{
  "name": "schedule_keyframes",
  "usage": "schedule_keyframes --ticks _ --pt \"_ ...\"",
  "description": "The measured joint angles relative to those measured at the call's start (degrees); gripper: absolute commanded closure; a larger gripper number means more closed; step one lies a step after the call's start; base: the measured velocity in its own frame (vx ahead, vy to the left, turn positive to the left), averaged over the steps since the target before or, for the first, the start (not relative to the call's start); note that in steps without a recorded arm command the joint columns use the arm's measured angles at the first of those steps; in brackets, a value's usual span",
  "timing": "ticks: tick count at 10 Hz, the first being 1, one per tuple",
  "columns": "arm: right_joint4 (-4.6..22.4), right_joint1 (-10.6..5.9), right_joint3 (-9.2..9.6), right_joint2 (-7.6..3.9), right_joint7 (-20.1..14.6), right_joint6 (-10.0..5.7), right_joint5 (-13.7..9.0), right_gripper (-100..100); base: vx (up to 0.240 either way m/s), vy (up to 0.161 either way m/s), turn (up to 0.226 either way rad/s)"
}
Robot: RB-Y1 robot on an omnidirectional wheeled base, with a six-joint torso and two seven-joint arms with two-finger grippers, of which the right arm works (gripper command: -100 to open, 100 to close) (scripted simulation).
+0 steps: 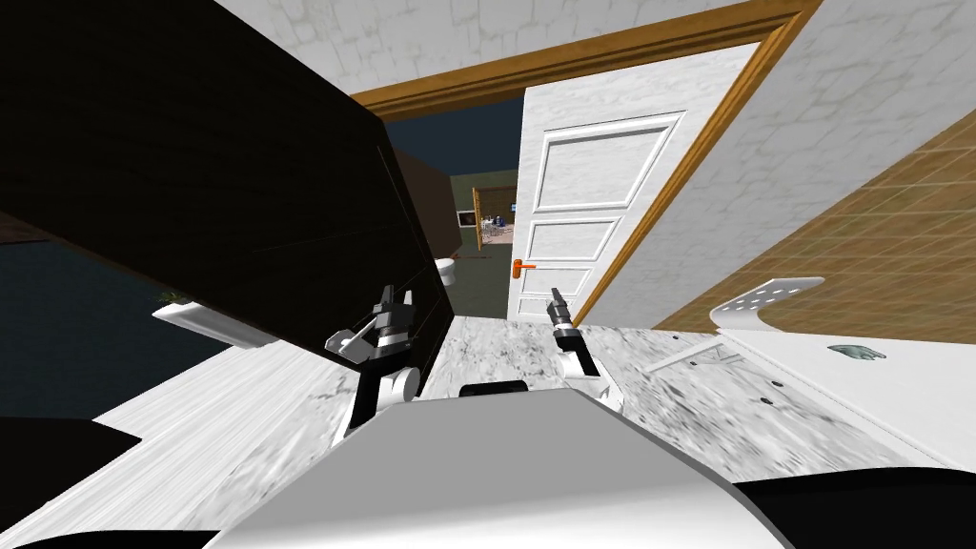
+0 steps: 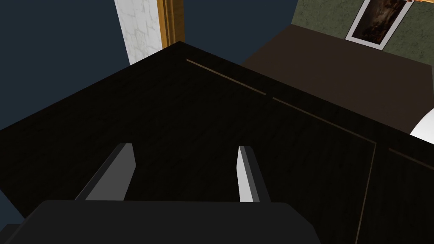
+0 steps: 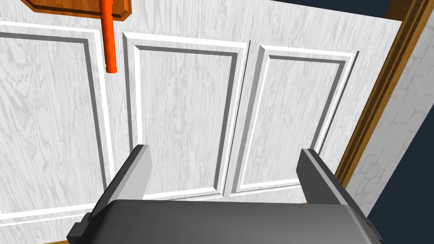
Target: Pull the door open
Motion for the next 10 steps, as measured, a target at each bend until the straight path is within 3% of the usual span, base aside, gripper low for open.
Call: schedule_keyframes --ticks 10 --pt "13.01 -6.17 -1.92 -2.32 -0.43 2.21 -4.87 -100 0.134 0.002 0.024"
